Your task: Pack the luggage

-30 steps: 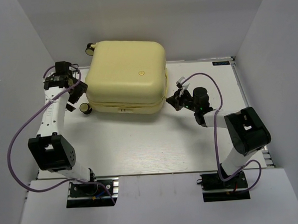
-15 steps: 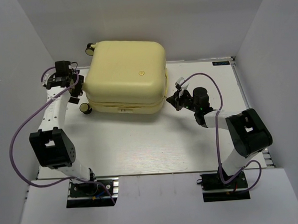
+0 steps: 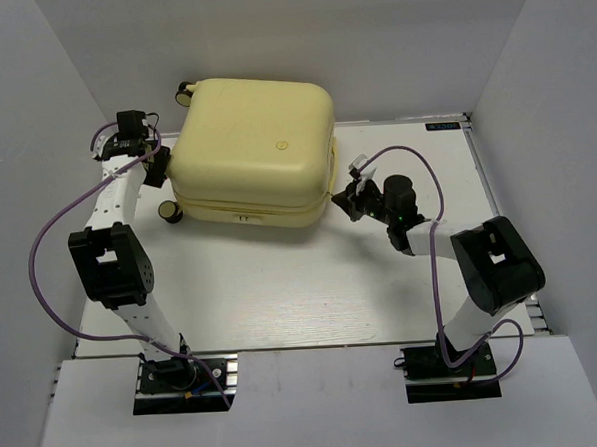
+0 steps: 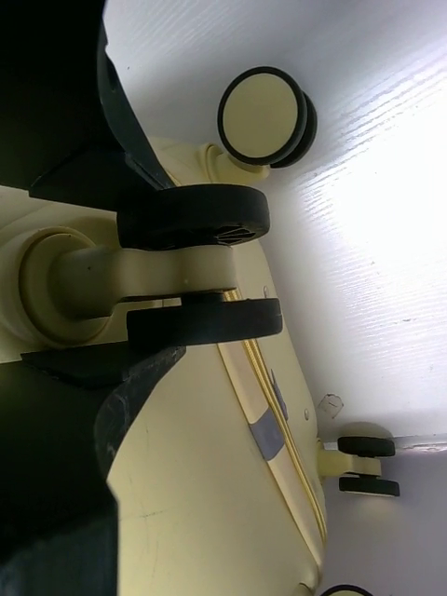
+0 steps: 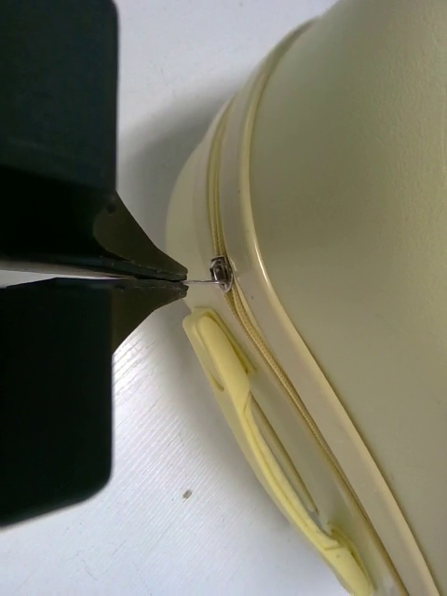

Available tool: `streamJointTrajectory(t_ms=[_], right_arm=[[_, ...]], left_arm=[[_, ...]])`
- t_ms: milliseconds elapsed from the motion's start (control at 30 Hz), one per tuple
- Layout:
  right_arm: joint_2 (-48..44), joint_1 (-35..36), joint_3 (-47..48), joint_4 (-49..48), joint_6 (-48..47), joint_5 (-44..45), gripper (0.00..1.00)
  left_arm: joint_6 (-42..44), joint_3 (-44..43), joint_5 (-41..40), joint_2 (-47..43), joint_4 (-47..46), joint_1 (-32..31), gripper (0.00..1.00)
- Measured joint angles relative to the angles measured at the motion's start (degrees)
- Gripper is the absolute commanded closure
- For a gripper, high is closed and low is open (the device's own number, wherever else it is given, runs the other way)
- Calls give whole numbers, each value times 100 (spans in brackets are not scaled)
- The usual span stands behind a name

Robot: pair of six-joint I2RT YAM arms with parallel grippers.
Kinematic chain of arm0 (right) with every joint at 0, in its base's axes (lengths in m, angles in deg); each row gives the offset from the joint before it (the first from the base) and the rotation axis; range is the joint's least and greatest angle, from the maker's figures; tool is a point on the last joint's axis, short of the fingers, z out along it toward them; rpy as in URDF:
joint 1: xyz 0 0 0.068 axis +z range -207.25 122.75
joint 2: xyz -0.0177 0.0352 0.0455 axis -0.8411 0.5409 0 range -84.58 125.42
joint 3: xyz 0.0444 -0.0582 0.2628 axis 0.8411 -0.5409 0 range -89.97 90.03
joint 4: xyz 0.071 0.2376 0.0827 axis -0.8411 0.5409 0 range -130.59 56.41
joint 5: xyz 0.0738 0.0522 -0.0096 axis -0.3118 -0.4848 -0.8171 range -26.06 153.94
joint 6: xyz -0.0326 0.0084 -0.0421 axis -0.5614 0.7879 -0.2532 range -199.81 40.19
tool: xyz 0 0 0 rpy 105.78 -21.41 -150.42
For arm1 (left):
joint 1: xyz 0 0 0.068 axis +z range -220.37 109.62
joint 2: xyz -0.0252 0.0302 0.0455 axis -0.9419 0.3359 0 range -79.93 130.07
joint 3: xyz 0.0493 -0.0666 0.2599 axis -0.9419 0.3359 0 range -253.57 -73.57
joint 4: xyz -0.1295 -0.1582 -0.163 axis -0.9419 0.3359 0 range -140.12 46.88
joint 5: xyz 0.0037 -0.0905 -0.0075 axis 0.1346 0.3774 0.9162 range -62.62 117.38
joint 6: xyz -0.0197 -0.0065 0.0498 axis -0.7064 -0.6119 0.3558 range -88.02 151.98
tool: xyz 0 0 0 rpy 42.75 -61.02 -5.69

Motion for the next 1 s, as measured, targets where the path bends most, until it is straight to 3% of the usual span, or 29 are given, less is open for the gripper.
streamJointTrajectory(t_ms=[200, 467, 667, 867, 1000], right_arm=[[610, 46, 599, -98, 190, 1143, 100], [2347, -33, 2507, -470, 328, 2441, 100], [3574, -238, 4159, -472, 260, 2949, 100], [5202, -452, 6426, -439, 157, 2614, 100], [5989, -732, 7466, -645, 219, 1414, 100]], left_arm=[[470, -240, 160, 192, 70, 94, 100], [1272, -1167, 737, 815, 737, 339, 100], [1797, -1958, 1086, 1338, 1344, 476, 100], [2138, -2260, 1379, 1572, 1534, 557, 100], [2387, -2415, 1794, 1757, 1563, 627, 100]])
